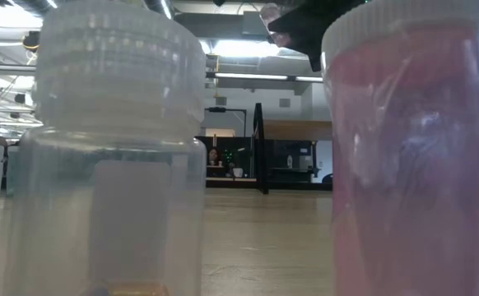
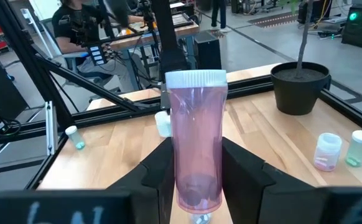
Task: Pick and place medicine bottles onto shelf by color
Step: Put the top left pink pill bottle on the shelf
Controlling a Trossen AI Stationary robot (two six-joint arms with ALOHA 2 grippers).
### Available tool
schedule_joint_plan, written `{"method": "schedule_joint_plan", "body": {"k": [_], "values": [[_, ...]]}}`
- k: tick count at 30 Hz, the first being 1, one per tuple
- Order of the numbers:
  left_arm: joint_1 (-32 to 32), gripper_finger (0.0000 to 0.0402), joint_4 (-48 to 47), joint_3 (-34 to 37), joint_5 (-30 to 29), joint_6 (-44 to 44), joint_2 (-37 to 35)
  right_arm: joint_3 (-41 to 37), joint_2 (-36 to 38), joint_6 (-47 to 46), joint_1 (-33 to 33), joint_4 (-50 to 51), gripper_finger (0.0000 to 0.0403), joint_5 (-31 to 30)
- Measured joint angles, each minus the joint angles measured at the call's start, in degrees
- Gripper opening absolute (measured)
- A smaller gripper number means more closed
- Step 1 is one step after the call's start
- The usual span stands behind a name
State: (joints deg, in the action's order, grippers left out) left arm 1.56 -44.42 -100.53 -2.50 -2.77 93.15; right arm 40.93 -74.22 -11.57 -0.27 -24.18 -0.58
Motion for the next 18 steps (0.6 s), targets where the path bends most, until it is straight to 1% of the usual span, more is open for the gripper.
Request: {"method": "schedule_joint_plan", "body": {"k": [5,9,10,18], "values": [[0.0,0.0151,-0.9,0.0,-3.8,0.4,-1.7,0.0,0.5,0.0,0.0,0.3,0.0112,0.0],[-0.1,0.0151,-2.3,0.0,-5.7,-0.1,-3.4,0.0,3.6,0.3,0.0,2.4,0.0112,-0.2],[-0.2,0.0151,-2.6,0.0,-5.8,-0.1,-3.8,0.0,4.7,0.4,0.0,3.7,0.0112,-1.3],[-0.6,0.0151,-2.9,0.0,-6.3,-0.1,-5.3,0.0,13.9,4.7,0.0,11.8,0.0112,-15.9]]}}
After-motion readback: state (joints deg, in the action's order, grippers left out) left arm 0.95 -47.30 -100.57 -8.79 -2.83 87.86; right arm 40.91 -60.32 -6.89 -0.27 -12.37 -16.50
